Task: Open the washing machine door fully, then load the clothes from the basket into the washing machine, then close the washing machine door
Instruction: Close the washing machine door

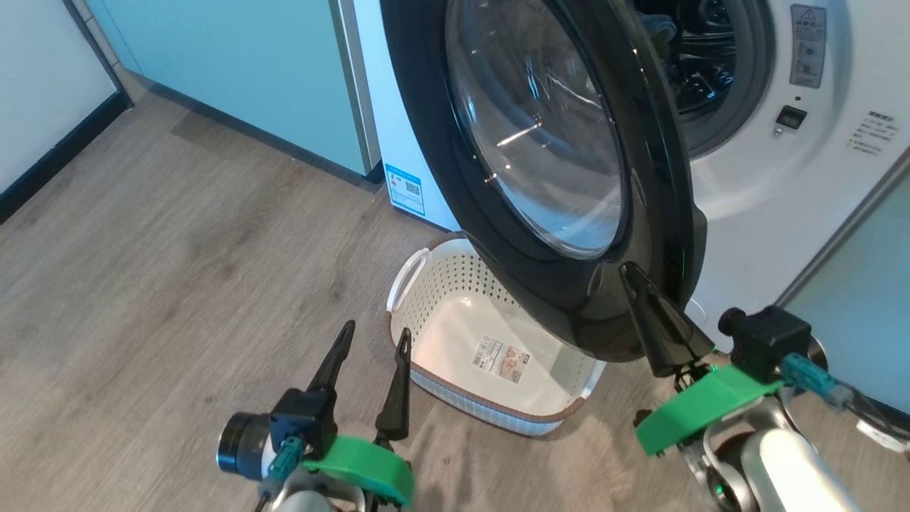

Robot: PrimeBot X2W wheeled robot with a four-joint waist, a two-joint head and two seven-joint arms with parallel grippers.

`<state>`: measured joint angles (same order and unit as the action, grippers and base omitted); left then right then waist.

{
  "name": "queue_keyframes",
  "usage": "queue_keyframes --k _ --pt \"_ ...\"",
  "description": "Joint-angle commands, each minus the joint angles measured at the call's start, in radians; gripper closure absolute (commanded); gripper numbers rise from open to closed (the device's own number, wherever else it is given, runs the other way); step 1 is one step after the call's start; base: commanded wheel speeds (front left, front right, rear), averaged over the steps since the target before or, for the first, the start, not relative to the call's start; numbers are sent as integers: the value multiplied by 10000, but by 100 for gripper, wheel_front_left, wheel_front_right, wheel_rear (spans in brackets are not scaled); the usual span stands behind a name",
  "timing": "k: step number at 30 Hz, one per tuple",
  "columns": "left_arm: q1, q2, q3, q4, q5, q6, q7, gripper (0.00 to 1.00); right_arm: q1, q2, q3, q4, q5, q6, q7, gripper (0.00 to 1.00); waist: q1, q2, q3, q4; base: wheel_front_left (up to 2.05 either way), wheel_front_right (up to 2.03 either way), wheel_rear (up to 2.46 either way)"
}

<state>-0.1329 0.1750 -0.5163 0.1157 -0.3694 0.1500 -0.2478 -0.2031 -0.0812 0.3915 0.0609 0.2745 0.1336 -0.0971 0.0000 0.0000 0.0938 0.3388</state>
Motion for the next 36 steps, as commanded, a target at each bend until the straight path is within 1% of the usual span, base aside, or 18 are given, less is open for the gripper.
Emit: queue_keyframes --k 1,8,23,30,36 --pt "-473 33 399 -278 109 -17 -138 0 -569 146 129 -195 55 -29 -113 100 0 0 15 7 0 0 0" --pt "-511 -106 505 -267 204 -76 -139 0 -937 207 59 404 95 -29 -215 100 0 0 76 19 0 0 0" --pt "-465 -224 808 -306 435 -189 -139 0 -1363 268 -284 1042 84 -29 -330 100 0 0 199 -72 0 0 0" --pt "-453 -353 934 -328 532 -209 -139 0 -1700 266 -860 1244 -86 -29 -331 100 0 0 321 -150 0 0 0" --pt "-542 -475 1016 -396 671 -268 -139 0 -2161 106 -1459 1529 -226 -29 -269 100 0 0 555 -161 0 0 0"
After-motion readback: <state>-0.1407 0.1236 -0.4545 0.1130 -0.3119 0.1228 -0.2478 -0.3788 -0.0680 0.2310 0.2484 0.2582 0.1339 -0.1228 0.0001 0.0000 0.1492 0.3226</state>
